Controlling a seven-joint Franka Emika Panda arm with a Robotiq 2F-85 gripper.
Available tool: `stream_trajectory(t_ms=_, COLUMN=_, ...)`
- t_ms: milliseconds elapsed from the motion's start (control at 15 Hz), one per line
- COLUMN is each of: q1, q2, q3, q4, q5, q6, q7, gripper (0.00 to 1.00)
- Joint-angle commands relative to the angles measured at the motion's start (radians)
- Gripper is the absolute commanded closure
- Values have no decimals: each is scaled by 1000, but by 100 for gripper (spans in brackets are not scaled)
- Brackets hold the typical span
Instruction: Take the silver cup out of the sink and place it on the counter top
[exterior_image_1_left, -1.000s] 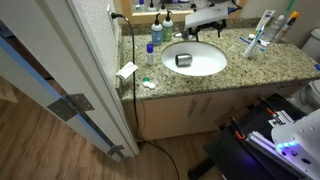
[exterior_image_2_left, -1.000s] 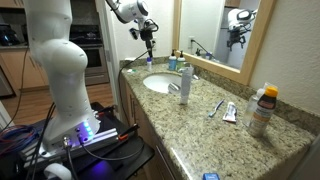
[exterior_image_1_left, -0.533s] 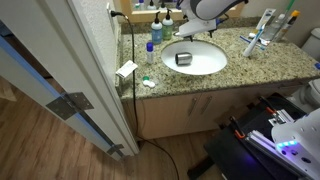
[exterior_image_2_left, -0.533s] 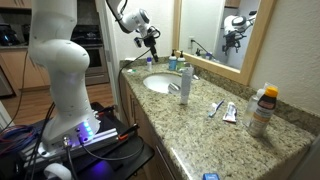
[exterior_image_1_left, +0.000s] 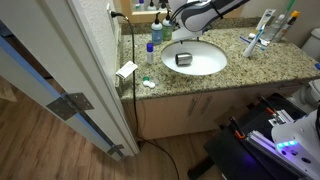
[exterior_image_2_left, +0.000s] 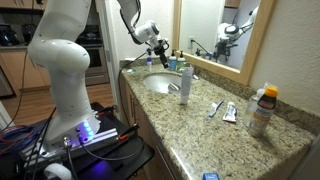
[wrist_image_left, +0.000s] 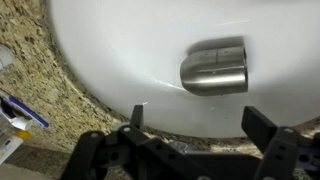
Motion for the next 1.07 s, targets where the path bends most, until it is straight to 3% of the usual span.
stream_trajectory(t_ms=0, q1=41, q2=-1, q3=-44, q4=1, q5=-14, q6=-11, q7=-15, gripper=0)
stream_trajectory(t_ms=267, q1=28, q2=-10, q3=-41, q4=-27, q5=-55, q6=72, q7=-180, gripper=0)
stream_trajectory(t_ms=467, q1=7, q2=-17, q3=-26, q4=-51, q5=-13, q6=197, q7=-310, gripper=0)
stream_trajectory(t_ms=533, q1=-4, q2=-18, q3=-12, q4=-55, q5=47, q6=212, q7=-358, gripper=0)
stream_trajectory(t_ms=600, q1=48, q2=-1, q3=-59, q4=-20, q5=8, q6=158, q7=-278, gripper=0)
stream_trajectory(t_ms=800, q1=56, q2=-1, q3=-67, q4=-21, q5=18, q6=165, q7=-284, gripper=0)
stream_trajectory(t_ms=867, q1=66, q2=-2, q3=-75, q4=-16, q5=16, q6=113, q7=-278, gripper=0)
stream_trajectory(t_ms=1000, q1=47, q2=-7, q3=-47, q4=-23, q5=74, q6=59, q7=-376, gripper=0)
